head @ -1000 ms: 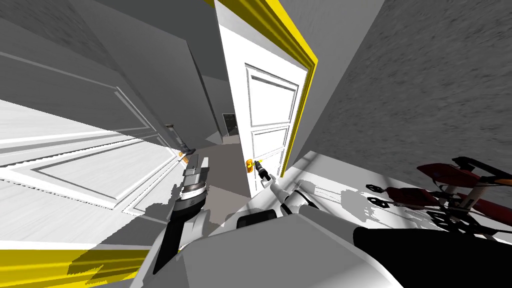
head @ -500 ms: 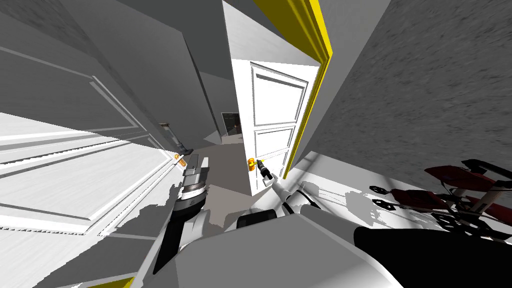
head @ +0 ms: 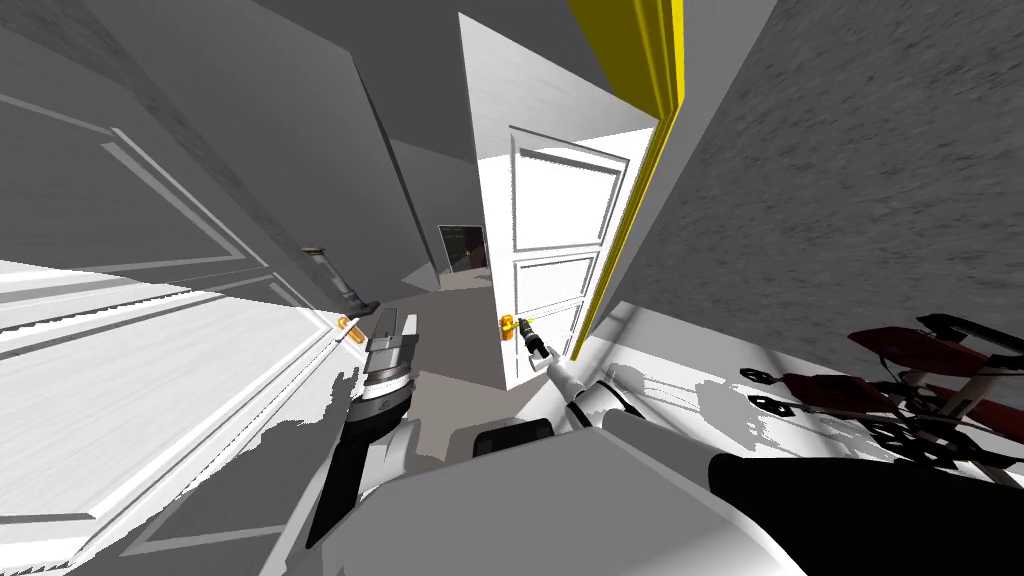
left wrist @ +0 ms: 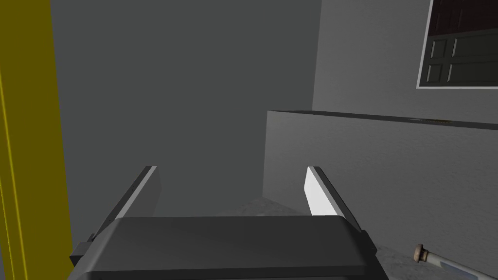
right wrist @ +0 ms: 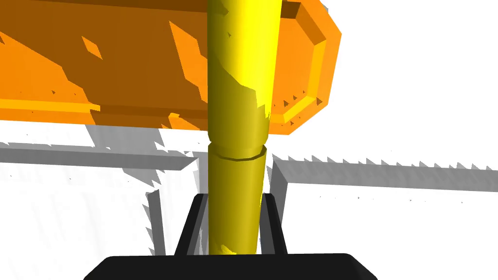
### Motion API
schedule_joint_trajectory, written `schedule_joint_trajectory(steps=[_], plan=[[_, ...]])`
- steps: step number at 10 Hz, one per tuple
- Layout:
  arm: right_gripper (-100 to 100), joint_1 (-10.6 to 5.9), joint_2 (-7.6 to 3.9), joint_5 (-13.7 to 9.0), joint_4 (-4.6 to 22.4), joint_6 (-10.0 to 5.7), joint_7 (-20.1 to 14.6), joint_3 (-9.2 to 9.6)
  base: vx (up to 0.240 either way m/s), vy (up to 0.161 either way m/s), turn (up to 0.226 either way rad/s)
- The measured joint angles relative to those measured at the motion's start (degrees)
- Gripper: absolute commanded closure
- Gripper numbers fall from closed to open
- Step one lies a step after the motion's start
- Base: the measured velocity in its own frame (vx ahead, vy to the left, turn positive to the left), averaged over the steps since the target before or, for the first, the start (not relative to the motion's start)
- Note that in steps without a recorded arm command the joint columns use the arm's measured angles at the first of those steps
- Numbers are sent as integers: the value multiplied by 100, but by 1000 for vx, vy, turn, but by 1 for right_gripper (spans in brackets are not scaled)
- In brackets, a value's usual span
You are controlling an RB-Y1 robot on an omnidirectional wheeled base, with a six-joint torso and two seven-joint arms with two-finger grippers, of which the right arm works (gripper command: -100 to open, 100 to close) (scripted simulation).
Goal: Push the door open
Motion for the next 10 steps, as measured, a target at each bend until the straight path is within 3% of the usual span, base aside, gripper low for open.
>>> schedule_joint_trajectory(steps=[1,2,4,6,7,10], plan=[[100,47,-63,-13,-78,45,-11,-26,172,167,-75],[100,211,-95,-20,-334,156,1,-70,127,101,-54],[100,86,-121,-44,-143,45,16,-140,57,64,-27],[100,18,-124,-85,-40,54,55,-274,120,158,-84],[100,3,-133,-103,67,-22,79,-342,130,155,-78],[100,97,-182,-150,-91,59,134,-521,121,147,-75]])
